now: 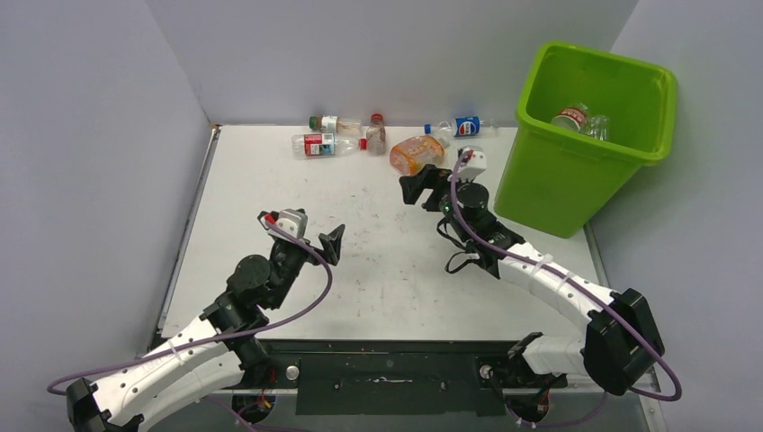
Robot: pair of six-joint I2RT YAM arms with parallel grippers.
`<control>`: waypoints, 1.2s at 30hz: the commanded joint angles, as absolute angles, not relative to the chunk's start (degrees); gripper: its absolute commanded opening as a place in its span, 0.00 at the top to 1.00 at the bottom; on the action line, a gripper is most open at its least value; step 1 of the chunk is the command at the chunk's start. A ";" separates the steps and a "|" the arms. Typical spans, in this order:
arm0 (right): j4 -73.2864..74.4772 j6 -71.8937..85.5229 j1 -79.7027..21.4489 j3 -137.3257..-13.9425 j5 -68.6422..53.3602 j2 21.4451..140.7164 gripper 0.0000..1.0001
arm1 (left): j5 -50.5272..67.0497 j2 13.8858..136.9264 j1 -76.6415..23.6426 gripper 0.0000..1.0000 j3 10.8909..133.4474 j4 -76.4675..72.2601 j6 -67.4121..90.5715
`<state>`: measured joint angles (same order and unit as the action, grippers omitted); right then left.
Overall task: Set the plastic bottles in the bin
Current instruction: Pick up the plastic bottle at the center of the board.
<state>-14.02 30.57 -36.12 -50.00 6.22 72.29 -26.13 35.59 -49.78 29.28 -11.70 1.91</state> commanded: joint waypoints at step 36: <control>-39.83 83.14 -21.41 -69.71 13.94 131.49 0.10 | -25.75 37.26 -50.06 0.04 32.46 -11.44 0.34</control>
<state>-49.21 83.40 -21.37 -65.60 12.51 128.33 -26.35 37.41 -49.82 29.32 -10.44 0.82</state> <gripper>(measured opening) 0.895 0.962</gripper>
